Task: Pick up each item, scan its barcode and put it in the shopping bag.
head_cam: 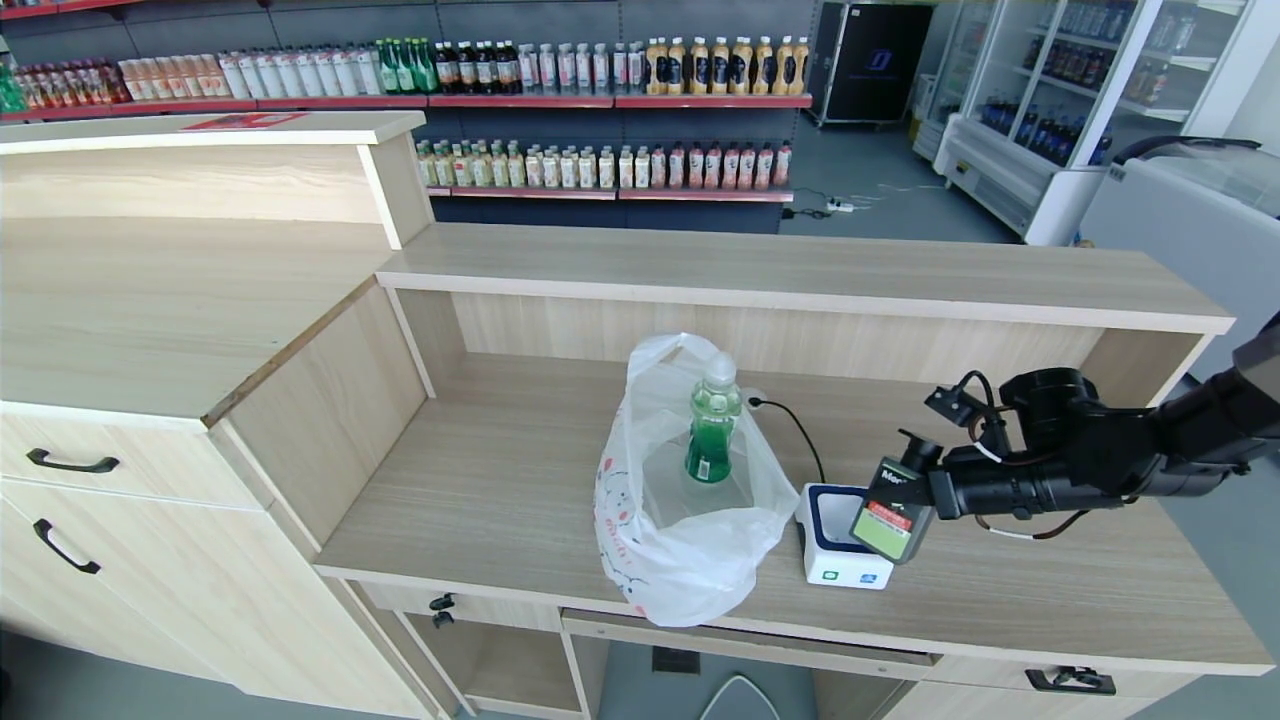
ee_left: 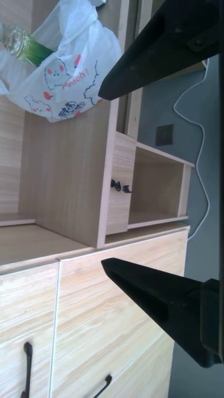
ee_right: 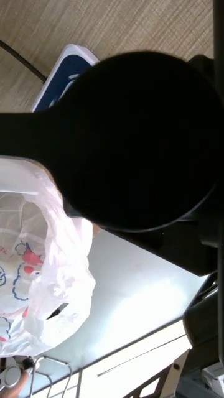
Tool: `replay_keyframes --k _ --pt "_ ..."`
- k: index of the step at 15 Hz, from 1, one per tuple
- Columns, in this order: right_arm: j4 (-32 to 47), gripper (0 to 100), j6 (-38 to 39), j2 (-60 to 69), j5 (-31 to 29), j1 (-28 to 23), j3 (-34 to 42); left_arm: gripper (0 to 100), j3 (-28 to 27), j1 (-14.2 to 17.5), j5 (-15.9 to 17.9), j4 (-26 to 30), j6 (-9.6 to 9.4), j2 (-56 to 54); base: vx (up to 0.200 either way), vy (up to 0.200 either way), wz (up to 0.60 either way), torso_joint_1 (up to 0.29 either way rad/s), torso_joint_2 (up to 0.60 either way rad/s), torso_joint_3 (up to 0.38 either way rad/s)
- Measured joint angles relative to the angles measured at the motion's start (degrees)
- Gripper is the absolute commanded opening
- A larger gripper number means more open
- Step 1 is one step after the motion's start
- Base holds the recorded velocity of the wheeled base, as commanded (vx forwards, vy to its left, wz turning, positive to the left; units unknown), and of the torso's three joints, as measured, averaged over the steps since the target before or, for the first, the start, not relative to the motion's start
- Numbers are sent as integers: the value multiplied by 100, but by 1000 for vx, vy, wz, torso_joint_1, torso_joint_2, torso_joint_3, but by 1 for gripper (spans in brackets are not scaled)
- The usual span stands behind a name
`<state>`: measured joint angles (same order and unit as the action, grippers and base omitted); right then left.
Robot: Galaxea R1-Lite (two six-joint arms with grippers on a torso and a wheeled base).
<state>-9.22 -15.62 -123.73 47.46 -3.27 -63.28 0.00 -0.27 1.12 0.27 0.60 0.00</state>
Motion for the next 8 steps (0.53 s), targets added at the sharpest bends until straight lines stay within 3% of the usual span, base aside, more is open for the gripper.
replay_keyframes --k 8 --pt "-339 0 24 -63 5 43 11 100 0 0 2 0 0 0 0 0 0 0 0 0"
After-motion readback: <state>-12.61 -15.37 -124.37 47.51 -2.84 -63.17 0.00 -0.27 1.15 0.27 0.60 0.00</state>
